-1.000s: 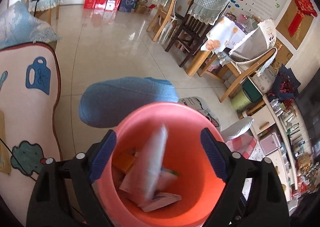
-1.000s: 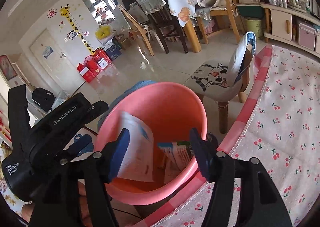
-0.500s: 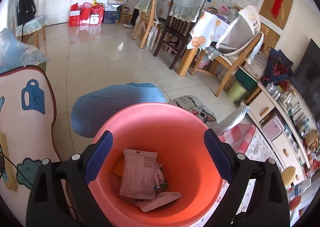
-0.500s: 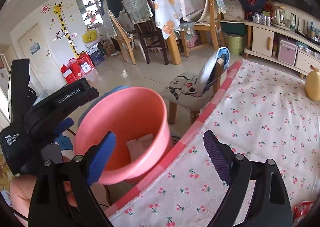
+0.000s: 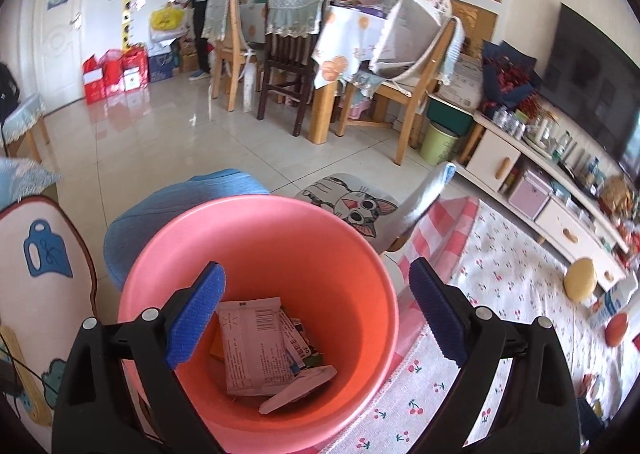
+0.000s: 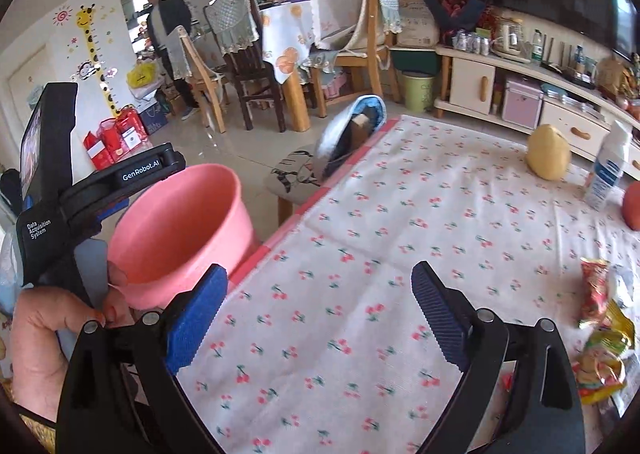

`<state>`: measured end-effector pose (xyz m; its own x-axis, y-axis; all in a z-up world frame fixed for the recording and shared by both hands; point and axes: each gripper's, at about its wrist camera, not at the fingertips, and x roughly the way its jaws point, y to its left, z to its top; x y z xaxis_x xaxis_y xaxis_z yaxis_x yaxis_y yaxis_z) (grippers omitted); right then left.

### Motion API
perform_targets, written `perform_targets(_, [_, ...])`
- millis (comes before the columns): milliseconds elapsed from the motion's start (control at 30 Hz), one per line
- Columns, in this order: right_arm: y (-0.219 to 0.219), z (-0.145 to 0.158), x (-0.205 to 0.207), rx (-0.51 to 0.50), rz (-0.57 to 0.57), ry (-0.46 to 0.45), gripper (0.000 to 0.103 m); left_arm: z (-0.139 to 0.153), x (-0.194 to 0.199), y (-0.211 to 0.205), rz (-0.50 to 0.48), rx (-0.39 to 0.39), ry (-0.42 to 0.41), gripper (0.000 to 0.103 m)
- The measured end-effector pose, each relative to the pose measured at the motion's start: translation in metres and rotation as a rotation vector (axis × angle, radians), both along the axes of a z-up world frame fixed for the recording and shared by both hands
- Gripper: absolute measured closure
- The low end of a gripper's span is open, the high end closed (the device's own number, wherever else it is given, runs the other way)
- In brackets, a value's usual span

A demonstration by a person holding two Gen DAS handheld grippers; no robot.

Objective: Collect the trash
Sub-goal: 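Move both tools back over the table pile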

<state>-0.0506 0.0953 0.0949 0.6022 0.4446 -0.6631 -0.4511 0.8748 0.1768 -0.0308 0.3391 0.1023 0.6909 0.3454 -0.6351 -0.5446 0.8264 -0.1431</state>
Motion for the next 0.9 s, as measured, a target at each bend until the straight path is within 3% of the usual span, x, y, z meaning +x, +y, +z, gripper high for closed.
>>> perform_targets(333, [-0.057, 0.001, -0.029, -0.022, -0.092, -0.025, 0.010, 0.003, 0.002, -0.061, -0.133, 0.176, 0.020, 0.009])
perform_targets(700, [-0.108, 0.014, -0.069, -0.053, -0.180, -0.161, 0.010, 0.006, -0.004, -0.118, -0.272, 0.283, -0.005, 0.008])
perform_targets(900, [-0.135, 0.013, -0.081, -0.050, -0.217, -0.188, 0.010, 0.006, -0.009, -0.135, -0.328, 0.298, -0.016, 0.008])
